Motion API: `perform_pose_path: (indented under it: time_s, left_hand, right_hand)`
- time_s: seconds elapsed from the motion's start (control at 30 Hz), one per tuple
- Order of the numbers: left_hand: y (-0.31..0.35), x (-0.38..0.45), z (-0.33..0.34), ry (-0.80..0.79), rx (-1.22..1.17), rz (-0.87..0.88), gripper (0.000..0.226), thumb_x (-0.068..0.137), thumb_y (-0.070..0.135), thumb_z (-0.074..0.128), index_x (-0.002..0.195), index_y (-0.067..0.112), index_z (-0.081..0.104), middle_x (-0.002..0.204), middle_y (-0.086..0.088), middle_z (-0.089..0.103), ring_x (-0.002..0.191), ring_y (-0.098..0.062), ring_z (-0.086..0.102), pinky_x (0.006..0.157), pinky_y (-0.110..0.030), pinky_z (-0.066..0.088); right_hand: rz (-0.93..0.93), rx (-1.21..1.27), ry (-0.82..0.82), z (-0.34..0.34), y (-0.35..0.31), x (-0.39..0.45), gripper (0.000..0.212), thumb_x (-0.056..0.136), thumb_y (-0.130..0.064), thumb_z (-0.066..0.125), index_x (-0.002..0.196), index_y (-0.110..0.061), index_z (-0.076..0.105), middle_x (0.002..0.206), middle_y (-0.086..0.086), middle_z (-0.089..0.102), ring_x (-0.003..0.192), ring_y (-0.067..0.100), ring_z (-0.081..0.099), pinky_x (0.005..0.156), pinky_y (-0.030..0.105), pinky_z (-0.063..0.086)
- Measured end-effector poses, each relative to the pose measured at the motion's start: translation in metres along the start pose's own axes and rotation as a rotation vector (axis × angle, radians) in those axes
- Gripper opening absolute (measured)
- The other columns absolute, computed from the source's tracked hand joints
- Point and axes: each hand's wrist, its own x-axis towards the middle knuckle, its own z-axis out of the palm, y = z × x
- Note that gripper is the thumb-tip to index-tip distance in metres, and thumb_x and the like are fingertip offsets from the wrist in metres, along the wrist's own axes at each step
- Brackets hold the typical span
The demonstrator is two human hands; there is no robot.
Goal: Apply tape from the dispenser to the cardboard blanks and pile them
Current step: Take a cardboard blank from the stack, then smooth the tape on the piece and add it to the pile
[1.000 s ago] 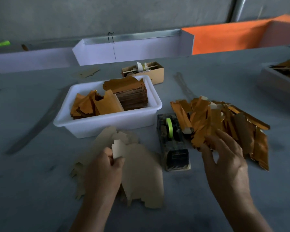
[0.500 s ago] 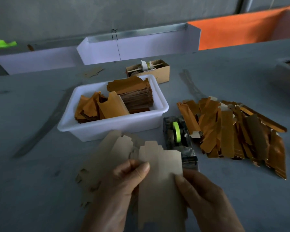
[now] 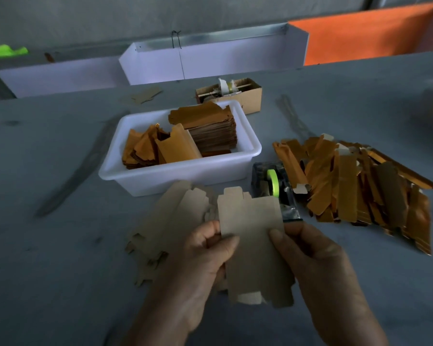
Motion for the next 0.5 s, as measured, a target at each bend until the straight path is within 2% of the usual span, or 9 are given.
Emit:
perform_pose_path:
  time_s: [0.07, 0.13, 0.2, 0.37, 0.5]
  left_hand:
    - [0.001, 0.001, 0.008, 0.054, 0.056, 0.028, 0.024, 0.075, 0.013, 0.07, 0.099, 0.017, 0.072, 0.092, -0.002, 0.075, 0.088, -0.018, 0.071, 0.078, -0.033, 0.056]
    - [0.0, 0.002, 0.016, 0.086, 0.12, 0.048, 0.038, 0.066, 0.023, 0.077, 0.103, 0.023, 0.069, 0.09, 0.004, 0.075, 0.084, -0.012, 0.071, 0.072, -0.027, 0.055]
    - [0.0, 0.003, 0.023, 0.142, 0.19, 0.069, 0.034, 0.069, 0.025, 0.08, 0.101, 0.027, 0.067, 0.087, 0.009, 0.074, 0.078, -0.004, 0.069, 0.061, -0.018, 0.053]
    - [0.0, 0.006, 0.031, 0.181, 0.223, 0.082, 0.024, 0.073, 0.026, 0.079, 0.092, 0.032, 0.066, 0.084, 0.015, 0.073, 0.074, 0.001, 0.067, 0.059, -0.018, 0.051]
    - [-0.001, 0.006, 0.033, 0.189, 0.256, 0.116, 0.024, 0.075, 0.027, 0.078, 0.096, 0.031, 0.066, 0.086, 0.013, 0.073, 0.075, 0.002, 0.067, 0.056, -0.013, 0.05]
  right_hand:
    - [-0.023, -0.027, 0.024, 0.0, 0.002, 0.001, 0.007, 0.081, -0.033, 0.064, 0.076, -0.037, 0.068, 0.07, -0.015, 0.066, 0.061, -0.004, 0.055, 0.055, 0.021, 0.04]
    - [-0.032, -0.03, 0.025, -0.002, 0.004, 0.0, 0.009, 0.081, -0.031, 0.065, 0.073, -0.032, 0.069, 0.071, -0.017, 0.066, 0.062, -0.005, 0.056, 0.05, 0.014, 0.041]
    - [-0.038, -0.02, 0.012, -0.004, 0.004, -0.001, 0.01, 0.081, -0.026, 0.066, 0.072, -0.028, 0.07, 0.07, -0.015, 0.067, 0.063, -0.003, 0.058, 0.051, 0.014, 0.044]
    - [-0.017, 0.097, -0.035, -0.013, 0.001, -0.003, 0.012, 0.083, -0.015, 0.064, 0.078, -0.022, 0.072, 0.073, -0.007, 0.071, 0.065, 0.003, 0.063, 0.055, 0.013, 0.05]
    - [-0.033, 0.09, -0.029, -0.016, 0.001, -0.005, 0.011, 0.083, -0.011, 0.064, 0.08, -0.02, 0.07, 0.073, -0.005, 0.071, 0.063, 0.005, 0.062, 0.055, 0.015, 0.051]
